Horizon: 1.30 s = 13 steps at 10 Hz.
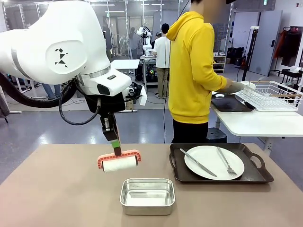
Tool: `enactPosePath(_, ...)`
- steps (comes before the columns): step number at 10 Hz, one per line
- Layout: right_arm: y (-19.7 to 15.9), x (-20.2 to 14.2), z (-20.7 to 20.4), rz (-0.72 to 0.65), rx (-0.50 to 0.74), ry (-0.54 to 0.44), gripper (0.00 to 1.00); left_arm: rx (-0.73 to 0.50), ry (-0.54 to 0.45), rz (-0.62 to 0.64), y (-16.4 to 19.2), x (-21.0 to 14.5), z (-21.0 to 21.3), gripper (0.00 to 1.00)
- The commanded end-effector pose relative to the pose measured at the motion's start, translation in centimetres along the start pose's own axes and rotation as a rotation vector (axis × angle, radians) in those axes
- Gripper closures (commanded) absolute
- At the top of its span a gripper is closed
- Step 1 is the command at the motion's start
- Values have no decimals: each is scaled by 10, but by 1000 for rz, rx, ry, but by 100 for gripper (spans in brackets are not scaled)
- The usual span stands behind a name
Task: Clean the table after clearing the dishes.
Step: Place the Lint Roller back on top of the Airtight Container.
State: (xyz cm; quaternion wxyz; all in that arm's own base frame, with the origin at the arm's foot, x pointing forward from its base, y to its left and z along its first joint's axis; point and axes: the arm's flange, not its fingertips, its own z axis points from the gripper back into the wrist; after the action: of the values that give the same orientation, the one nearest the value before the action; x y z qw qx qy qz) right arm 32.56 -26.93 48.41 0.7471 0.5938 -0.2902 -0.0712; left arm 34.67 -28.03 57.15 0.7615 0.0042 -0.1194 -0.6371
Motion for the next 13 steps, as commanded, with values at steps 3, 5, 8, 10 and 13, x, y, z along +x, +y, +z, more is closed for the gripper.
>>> enactPosePath(3, 3, -2, 1, 4, 6, -2, 0, -9, -9, -50, 3, 11, -7, 79)
enactPosePath(5, 3, -2, 1, 4, 6, -2, 0, -40, 14, -101, 7, 32, -22, 79)
enactPosePath(8, 3, -2, 1, 4, 6, -2, 0, -131, 7, -148, 22, 53, -66, 79)
enactPosePath(10, 3, -2, 1, 4, 6, -2, 0, -146, -1, -202, 32, 67, -82, 79)
enactPosePath(13, 3, -2, 1, 4, 6, -2, 0, -202, 8, -222, 51, 79, -114, 79)
